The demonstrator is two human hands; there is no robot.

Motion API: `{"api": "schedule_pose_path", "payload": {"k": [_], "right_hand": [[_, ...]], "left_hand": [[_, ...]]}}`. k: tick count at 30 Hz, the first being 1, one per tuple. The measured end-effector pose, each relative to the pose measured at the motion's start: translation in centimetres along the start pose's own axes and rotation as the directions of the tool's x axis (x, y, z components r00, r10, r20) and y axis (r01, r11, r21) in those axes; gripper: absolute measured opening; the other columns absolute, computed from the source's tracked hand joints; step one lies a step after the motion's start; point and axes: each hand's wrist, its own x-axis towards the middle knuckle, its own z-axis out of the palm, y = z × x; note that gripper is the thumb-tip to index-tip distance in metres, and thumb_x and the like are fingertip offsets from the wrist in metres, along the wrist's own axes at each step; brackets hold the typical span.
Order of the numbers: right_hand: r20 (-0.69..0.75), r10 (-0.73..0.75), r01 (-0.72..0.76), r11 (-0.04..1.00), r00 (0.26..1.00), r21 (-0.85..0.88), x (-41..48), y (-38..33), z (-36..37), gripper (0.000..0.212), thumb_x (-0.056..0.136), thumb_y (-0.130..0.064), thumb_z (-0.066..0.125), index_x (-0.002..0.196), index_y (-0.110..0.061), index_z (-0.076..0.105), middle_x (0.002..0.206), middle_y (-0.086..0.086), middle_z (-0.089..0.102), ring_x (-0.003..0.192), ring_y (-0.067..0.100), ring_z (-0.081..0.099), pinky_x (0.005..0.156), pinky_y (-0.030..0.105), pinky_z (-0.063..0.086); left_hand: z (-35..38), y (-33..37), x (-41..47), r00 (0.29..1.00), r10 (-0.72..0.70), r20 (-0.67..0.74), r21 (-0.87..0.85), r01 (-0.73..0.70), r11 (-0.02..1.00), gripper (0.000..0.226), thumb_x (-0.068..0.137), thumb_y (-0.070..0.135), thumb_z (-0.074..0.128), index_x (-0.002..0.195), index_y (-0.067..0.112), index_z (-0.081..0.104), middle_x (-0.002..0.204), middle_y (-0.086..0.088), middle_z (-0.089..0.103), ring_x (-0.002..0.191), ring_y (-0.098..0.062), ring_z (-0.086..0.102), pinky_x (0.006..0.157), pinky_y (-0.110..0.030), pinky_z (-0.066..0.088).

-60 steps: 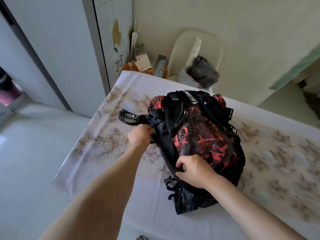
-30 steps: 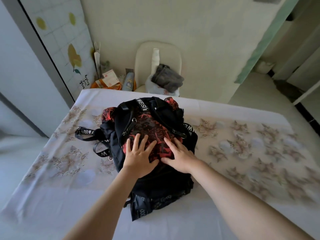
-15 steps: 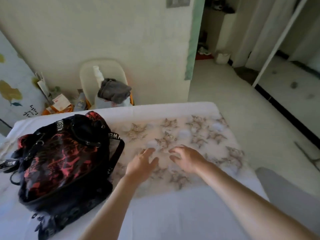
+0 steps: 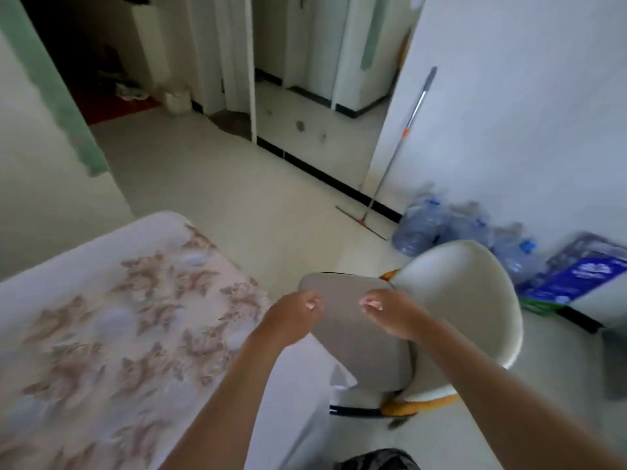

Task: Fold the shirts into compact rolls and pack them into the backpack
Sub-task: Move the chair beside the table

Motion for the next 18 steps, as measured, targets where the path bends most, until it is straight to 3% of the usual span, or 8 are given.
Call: {"api": "schedule_pose_path", "payload": {"k": [4, 7, 12, 15, 18], "right_hand": [[-0.094, 0.232, -0.223, 0.969, 0.968, 0.106, -2.8, 8.6, -3.1, 0.028, 0.1, -0.039, 0.052, 0.122, -0.031, 0.067, 0.127, -0.005, 0.067, 0.115, 0.02, 0.061, 0.097, 0.03, 0.045], [-0.159, 0.334, -0.296, 0.929, 0.929, 0.224, -4.8, 14.7, -4.7, 0.028, 0.098, -0.039, 0.055, 0.124, -0.035, 0.065, 0.136, -0.007, 0.058, 0.124, 0.02, 0.055, 0.104, 0.033, 0.042], [-0.299, 0.354, -0.356, 0.933, 0.886, 0.049, -5.6, 25.3, -4.8, 0.045, 0.093, -0.039, 0.058, 0.138, -0.037, 0.053, 0.155, 0.001, 0.037, 0.141, 0.027, 0.035, 0.112, 0.039, 0.033], [-0.306, 0.383, -0.358, 0.924, 0.872, 0.135, -4.8, 31.1, -4.9, 0.067, 0.092, -0.039, 0.06, 0.152, -0.034, 0.03, 0.165, 0.006, 0.012, 0.149, 0.031, 0.018, 0.118, 0.047, 0.027], [-0.189, 0.43, -0.326, 0.85, 0.883, 0.415, -4.2, 35.8, -5.3, 0.084, 0.094, -0.039, 0.061, 0.159, -0.026, 0.009, 0.165, 0.004, 0.009, 0.149, 0.03, 0.021, 0.119, 0.046, 0.027]], "left_hand": [[5.0, 6.8, 4.3, 0.992, 0.07, 0.109, -0.007, -0.069, 0.998, 0.034, 0.096, 0.043, 0.05, 0.125, 0.031, 0.062, 0.122, 0.004, 0.067, 0.112, -0.019, 0.061, 0.095, -0.033, 0.048], [9.4, 11.6, 6.5, 0.98, 0.119, 0.16, -0.049, -0.113, 0.992, 0.034, 0.094, 0.042, 0.054, 0.126, 0.032, 0.062, 0.121, 0.01, 0.066, 0.112, -0.014, 0.061, 0.096, -0.032, 0.049], [19.7, 18.3, 9.9, 0.954, 0.149, 0.259, -0.059, -0.138, 0.989, 0.033, 0.092, 0.039, 0.055, 0.124, 0.036, 0.06, 0.124, 0.013, 0.065, 0.115, -0.012, 0.06, 0.097, -0.03, 0.047], [26.4, 22.0, 11.8, 0.936, 0.129, 0.326, -0.034, -0.125, 0.992, 0.056, 0.088, 0.043, 0.064, 0.14, 0.034, 0.046, 0.14, 0.012, 0.052, 0.126, -0.01, 0.051, 0.105, -0.029, 0.041], [32.9, 25.4, 12.5, 0.911, 0.068, 0.407, -0.001, -0.074, 0.997, 0.099, 0.075, 0.056, 0.074, 0.155, 0.029, 0.02, 0.156, 0.008, 0.027, 0.142, -0.012, 0.03, 0.115, -0.033, 0.03]]}}
